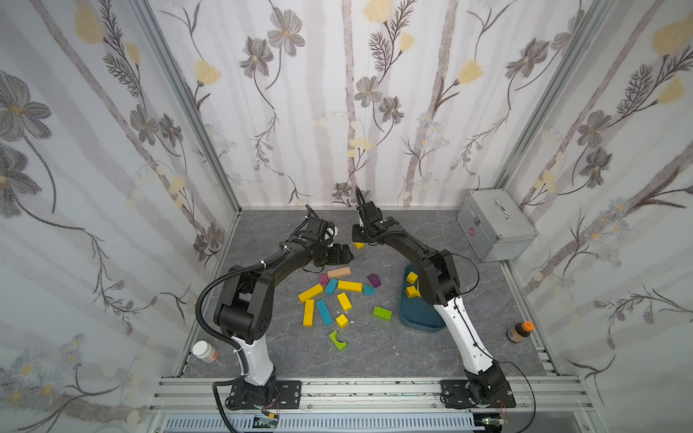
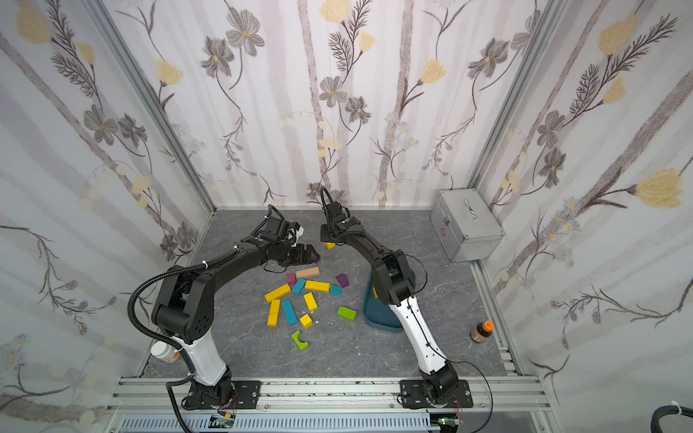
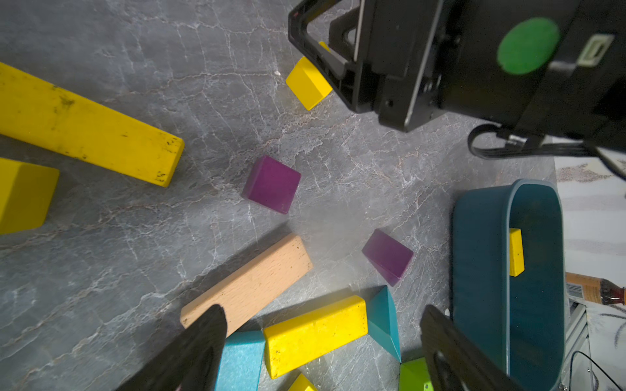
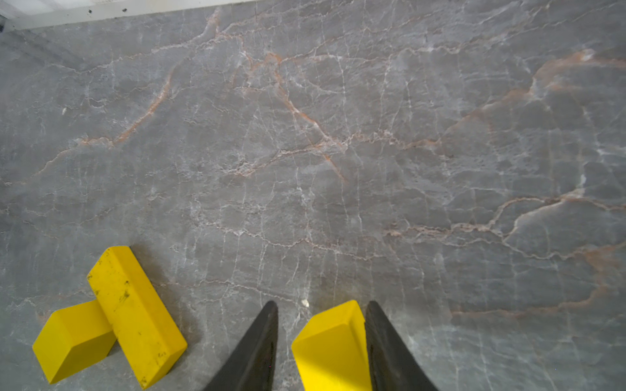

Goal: Pick out the yellow building blocks
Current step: Pick up the building block from the center of the board.

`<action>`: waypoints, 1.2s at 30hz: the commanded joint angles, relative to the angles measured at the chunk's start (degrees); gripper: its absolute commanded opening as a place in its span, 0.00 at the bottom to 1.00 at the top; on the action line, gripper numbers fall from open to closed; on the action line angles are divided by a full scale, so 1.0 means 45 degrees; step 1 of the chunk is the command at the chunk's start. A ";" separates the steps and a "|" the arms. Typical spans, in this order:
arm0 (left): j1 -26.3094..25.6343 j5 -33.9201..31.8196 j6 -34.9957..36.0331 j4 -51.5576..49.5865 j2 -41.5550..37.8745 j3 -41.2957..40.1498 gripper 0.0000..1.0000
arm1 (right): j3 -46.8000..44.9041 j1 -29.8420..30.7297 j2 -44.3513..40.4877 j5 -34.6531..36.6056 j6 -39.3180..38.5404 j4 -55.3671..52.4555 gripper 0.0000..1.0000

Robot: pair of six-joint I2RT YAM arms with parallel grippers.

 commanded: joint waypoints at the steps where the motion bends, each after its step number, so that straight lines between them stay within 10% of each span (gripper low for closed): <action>1: 0.0017 0.0248 -0.0144 0.0070 0.0008 0.0113 0.91 | 0.0107 0.0137 0.0071 0.0468 -0.0240 -0.0213 0.45; 36: 0.0014 0.0100 -0.0345 0.0020 -0.0699 -0.0014 0.91 | 0.0180 0.0673 0.0114 0.1209 -0.0347 -0.0645 0.42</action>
